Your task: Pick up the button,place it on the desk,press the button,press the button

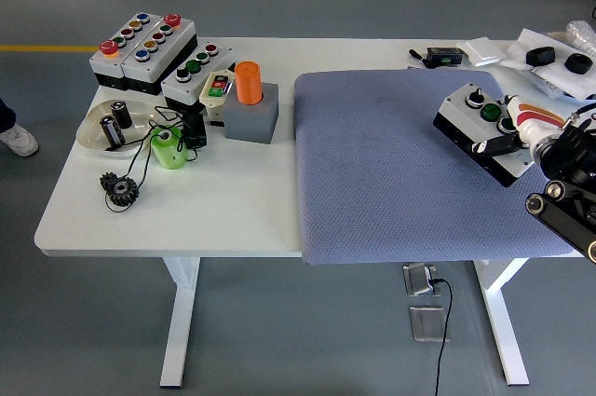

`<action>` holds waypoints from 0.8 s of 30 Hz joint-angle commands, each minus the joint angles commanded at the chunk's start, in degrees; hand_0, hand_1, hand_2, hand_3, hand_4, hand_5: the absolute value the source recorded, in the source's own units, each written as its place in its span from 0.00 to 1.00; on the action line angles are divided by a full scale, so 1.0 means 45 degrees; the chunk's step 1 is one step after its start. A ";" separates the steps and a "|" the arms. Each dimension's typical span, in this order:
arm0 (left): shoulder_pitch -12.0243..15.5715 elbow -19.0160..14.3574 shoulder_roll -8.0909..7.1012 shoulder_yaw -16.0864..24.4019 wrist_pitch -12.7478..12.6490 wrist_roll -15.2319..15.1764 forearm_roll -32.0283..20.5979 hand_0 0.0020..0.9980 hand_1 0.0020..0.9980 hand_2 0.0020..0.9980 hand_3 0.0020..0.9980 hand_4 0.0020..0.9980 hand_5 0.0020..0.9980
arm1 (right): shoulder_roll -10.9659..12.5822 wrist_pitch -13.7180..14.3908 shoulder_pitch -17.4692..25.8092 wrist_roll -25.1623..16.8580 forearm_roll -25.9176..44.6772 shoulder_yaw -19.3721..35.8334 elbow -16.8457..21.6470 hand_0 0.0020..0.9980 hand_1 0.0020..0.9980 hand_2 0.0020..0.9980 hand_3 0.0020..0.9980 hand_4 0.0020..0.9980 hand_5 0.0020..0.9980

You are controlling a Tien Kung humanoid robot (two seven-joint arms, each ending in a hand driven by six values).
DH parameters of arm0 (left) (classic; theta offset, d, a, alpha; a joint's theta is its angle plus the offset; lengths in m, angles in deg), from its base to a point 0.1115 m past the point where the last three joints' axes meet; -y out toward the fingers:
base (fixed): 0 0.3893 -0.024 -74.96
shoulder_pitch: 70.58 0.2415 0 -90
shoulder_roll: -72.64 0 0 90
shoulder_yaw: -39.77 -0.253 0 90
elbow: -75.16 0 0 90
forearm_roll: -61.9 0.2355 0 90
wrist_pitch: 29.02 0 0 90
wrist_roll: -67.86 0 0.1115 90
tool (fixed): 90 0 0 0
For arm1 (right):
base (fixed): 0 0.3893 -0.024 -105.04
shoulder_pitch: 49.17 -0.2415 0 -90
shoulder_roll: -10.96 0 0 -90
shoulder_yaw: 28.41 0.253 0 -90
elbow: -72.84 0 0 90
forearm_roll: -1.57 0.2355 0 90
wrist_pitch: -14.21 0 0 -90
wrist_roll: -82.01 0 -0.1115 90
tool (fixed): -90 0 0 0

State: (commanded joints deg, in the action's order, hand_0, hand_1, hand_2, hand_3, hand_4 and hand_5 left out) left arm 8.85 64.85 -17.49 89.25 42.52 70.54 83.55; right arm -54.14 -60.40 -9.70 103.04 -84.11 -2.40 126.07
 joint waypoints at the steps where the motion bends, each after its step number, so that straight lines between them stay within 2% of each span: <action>1: 0.0016 0.0000 0.0000 0.0003 0.0001 0.0006 0.0019 0.68 0.70 0.72 0.53 0.37 1.00 | 0.0249 -0.0576 -0.0171 -0.0579 0.0229 -0.0287 0.0227 0.30 0.19 0.34 0.49 0.44 0.00; 4: 0.0032 0.0000 0.0002 0.0008 0.0002 0.0015 0.0037 0.68 0.70 0.72 0.53 0.37 1.00 | 0.0543 -0.1805 -0.0496 -0.2147 0.0374 -0.0846 0.0480 0.30 0.19 0.34 0.49 0.44 0.00; 6: 0.0041 0.0000 0.0007 0.0014 0.0001 0.0014 0.0028 0.67 0.70 0.72 0.53 0.37 1.00 | 0.0680 -0.2353 -0.0772 -0.3223 0.0229 -0.1393 0.0580 0.29 0.18 0.33 0.49 0.42 0.00; 10: 0.0057 0.0000 0.0023 0.0047 -0.0007 0.0023 0.0065 0.67 0.70 0.72 0.53 0.37 1.00 | 0.0746 -0.2514 -0.1187 -0.5323 -0.0407 -0.2262 0.0613 0.29 0.18 0.33 0.49 0.42 0.00; 13: 0.0076 0.0000 0.0029 0.0060 -0.0008 0.0028 0.0090 0.67 0.70 0.72 0.53 0.37 1.00 | 0.0713 -0.2337 -0.1366 -0.6442 -0.0886 -0.2621 0.0648 0.30 0.18 0.33 0.49 0.42 0.00; 17: 0.0104 0.0000 0.0029 0.0062 -0.0006 0.0045 0.0129 0.67 0.70 0.72 0.53 0.37 1.00 | 0.0626 -0.2223 -0.1432 -0.7087 -0.1315 -0.2747 0.0658 0.32 0.19 0.34 0.50 0.42 0.00; 24: 0.0156 0.0000 0.0029 0.0097 -0.0005 0.0079 0.0251 0.67 0.70 0.72 0.53 0.37 1.00 | 0.0542 -0.2237 -0.1379 -0.7197 -0.1395 -0.2818 0.0633 0.32 0.19 0.34 0.50 0.42 0.00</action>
State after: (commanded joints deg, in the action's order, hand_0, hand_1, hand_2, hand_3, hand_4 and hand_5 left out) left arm 9.55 64.85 -17.36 89.69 42.49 70.89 84.67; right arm -51.71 -70.46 -15.91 70.66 -90.38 -15.08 128.92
